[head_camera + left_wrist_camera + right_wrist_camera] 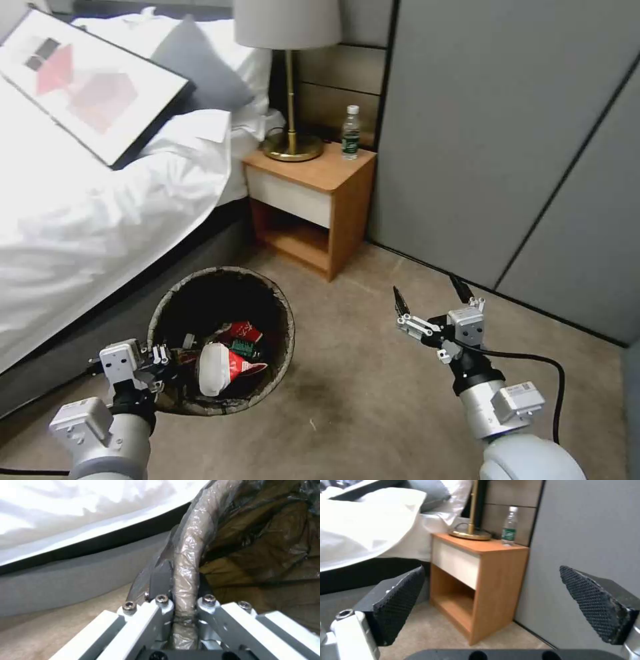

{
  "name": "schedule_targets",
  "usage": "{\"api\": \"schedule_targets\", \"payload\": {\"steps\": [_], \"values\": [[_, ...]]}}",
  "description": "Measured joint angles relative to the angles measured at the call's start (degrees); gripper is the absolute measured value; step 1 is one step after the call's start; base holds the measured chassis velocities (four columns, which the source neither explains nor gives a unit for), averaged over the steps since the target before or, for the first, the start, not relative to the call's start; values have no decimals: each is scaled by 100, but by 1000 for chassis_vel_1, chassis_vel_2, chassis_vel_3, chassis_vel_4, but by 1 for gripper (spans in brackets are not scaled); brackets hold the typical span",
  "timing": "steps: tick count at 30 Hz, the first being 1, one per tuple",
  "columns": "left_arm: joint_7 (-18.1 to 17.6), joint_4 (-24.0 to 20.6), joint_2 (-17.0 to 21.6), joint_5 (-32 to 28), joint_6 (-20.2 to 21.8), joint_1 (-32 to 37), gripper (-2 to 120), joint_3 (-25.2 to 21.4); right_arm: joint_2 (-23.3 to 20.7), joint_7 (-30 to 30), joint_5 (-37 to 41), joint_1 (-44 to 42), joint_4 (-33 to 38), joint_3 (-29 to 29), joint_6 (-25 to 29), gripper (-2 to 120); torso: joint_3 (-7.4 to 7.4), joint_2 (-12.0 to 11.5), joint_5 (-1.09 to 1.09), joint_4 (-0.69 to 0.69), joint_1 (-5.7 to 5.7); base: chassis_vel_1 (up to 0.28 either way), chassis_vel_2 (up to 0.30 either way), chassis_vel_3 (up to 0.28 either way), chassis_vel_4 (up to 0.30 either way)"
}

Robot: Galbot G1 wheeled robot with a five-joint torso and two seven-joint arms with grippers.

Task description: Pick up the trash bin, then pick up the garbage from the floor and place it into the trash bin.

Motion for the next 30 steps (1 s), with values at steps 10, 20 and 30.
{"api": "schedule_targets", "payload": {"steps": [10,20,30], "values": [[0,0,-5,3,0,9,3,7,-54,31,113,100,-76,-28,-54,100,0,0,0,0,0,81,78,74,80],[0,0,-11,6,-5,16,3,11,-90,73,214,160,-123,-52,-118,100,0,0,0,-1,0,70,84,82,82],[0,0,-13,6,-15,4,3,2,-116,80,259,192,-183,-75,-146,100,0,0,0,-1,0,76,80,73,71]]}}
